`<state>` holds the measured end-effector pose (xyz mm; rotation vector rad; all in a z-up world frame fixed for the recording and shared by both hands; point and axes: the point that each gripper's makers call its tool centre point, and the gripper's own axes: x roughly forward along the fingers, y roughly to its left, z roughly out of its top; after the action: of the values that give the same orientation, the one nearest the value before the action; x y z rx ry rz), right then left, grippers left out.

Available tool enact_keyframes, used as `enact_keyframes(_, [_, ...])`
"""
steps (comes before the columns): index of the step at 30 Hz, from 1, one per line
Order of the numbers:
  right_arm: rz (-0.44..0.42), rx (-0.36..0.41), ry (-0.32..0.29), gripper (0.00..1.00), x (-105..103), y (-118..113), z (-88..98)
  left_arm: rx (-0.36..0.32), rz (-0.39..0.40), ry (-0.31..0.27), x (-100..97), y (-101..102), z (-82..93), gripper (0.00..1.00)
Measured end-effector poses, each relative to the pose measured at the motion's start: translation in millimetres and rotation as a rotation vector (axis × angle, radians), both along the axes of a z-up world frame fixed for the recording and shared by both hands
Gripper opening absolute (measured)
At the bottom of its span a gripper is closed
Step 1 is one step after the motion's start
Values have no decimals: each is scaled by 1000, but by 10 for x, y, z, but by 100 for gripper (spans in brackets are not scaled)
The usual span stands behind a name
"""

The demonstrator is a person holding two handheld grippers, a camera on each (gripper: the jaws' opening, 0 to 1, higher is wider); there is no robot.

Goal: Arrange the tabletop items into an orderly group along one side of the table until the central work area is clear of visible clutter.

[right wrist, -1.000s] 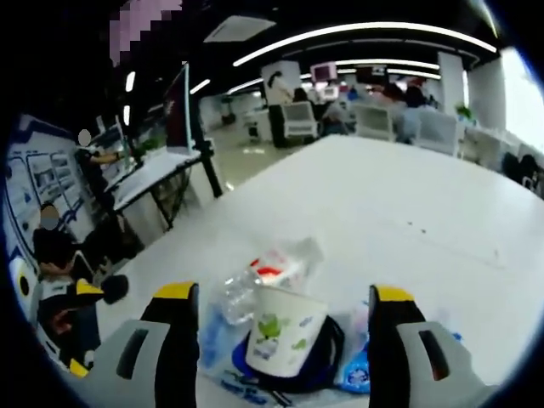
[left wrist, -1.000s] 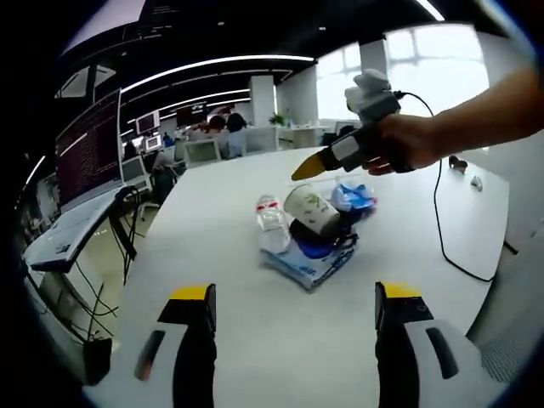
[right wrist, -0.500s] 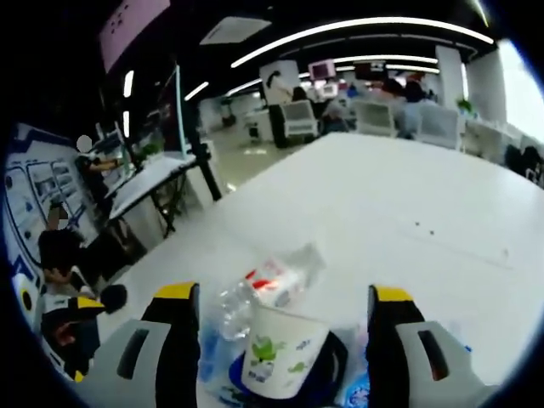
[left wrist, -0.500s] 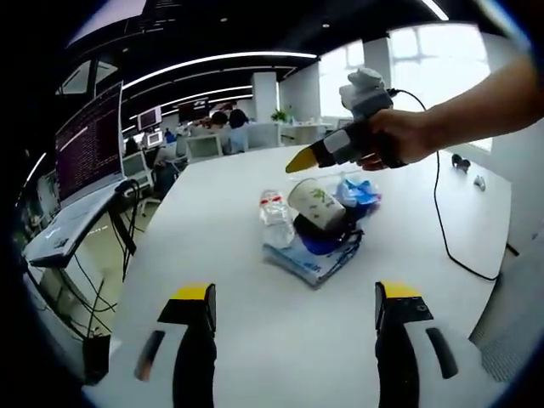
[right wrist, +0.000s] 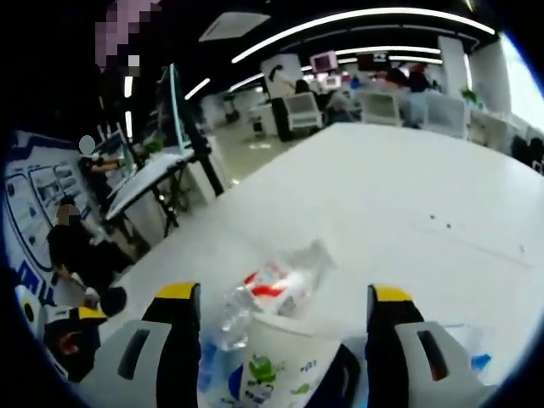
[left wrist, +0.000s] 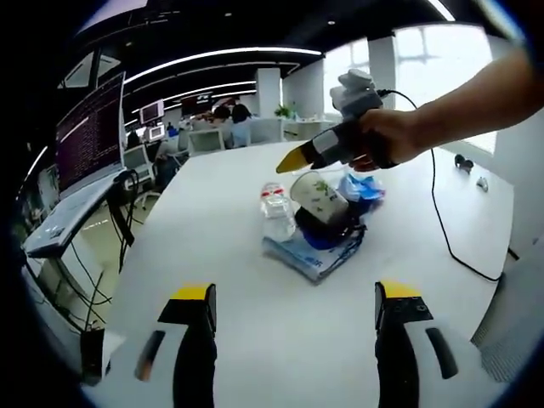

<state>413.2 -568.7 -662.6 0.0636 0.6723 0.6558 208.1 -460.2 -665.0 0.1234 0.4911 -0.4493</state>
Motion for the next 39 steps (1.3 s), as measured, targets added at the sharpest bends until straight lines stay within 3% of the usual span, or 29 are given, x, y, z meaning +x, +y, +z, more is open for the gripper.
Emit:
enact_keyframes(9, [-15, 30, 45, 76, 107, 63, -72, -4, 3, 5, 24, -30, -45, 74])
enact_keyframes(18, [-19, 47, 78, 75, 70, 220, -63, -15, 26, 7, 74, 36, -54, 73])
enact_keyframes(29, [-40, 69, 117, 73, 453, 256, -204, -16, 18, 25, 53, -38, -102, 73])
enact_keyframes(32, [-45, 74, 132, 71, 510, 248, -242, 11, -5, 31, 33, -70, -131, 73])
enact_keyframes(36, [-53, 72, 147, 71, 581, 234, -308, -33, 14, 27, 54, -39, -98, 73])
enact_keyframes(39, [-67, 82, 167, 71, 607, 229, -349, -20, 25, 29, 60, 3, -112, 74])
